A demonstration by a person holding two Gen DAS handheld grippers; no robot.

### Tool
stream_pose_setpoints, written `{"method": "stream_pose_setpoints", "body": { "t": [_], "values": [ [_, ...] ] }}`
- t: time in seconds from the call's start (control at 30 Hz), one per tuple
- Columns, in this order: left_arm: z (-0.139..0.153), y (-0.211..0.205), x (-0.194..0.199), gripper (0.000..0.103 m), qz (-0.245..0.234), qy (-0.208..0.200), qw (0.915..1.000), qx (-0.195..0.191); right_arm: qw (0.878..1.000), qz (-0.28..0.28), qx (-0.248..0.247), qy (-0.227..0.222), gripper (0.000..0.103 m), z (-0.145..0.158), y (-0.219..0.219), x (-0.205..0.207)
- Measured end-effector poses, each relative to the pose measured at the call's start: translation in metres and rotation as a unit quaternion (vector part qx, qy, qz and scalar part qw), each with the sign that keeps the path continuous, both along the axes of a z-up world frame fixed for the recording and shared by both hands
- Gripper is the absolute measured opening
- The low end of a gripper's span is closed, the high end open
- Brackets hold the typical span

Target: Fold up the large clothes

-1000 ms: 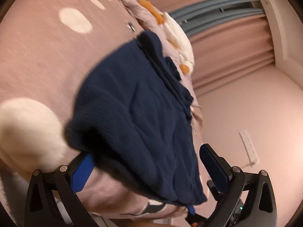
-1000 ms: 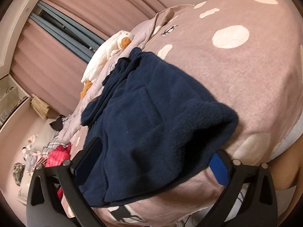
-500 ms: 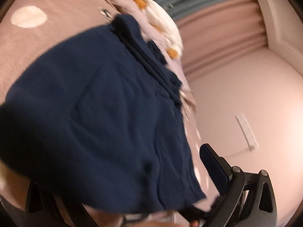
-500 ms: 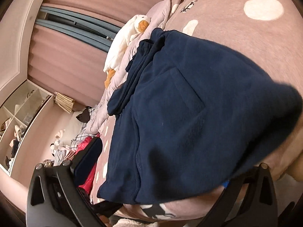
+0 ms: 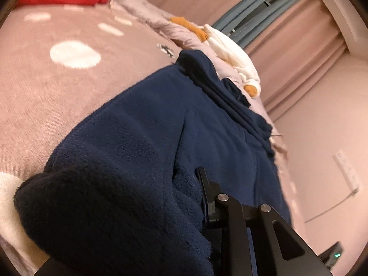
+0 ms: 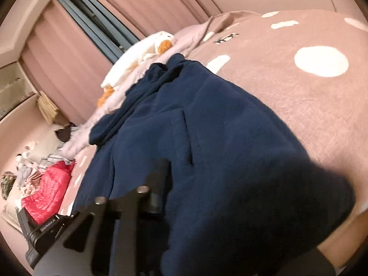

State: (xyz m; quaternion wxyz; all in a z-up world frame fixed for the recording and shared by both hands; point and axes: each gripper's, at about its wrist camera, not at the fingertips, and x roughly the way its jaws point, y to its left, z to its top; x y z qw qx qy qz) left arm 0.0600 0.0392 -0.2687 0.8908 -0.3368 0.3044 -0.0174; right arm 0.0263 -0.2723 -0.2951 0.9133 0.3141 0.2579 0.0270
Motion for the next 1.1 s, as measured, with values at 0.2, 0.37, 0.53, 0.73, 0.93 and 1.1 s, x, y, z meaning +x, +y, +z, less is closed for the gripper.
{"method": "stream_pose_setpoints", "body": {
  "t": [0.2, 0.37, 0.53, 0.73, 0.93, 1.1],
  "values": [
    [0.011, -0.014, -0.001, 0.021, 0.029, 0.005, 0.9964, 0.079, 1.000, 0.017, 0.001, 0.005, 0.013, 0.010, -0.004, 0.002],
    [0.023, -0.012, -0.006, 0.021, 0.033, -0.012, 0.9939, 0.104, 0.999, 0.019, -0.034, -0.033, 0.012, 0.035, 0.003, -0.002],
    [0.038, -0.015, -0.014, 0.020, 0.031, -0.031, 0.9902, 0.133, 0.998, 0.023, -0.043, -0.048, 0.012, 0.050, 0.003, -0.005],
    [0.049, -0.018, -0.017, 0.019, 0.031, -0.035, 0.9881, 0.146, 0.998, 0.022, -0.034, -0.047, 0.012, 0.051, 0.001, -0.011],
    [0.064, -0.027, -0.025, 0.018, 0.031, -0.058, 0.9809, 0.183, 0.997, 0.019, -0.037, -0.058, 0.012, 0.059, -0.001, -0.019],
    [0.073, -0.026, -0.031, 0.017, 0.030, -0.073, 0.9807, 0.179, 0.996, 0.018, -0.036, -0.075, 0.012, 0.069, -0.004, -0.026]
  ]
}}
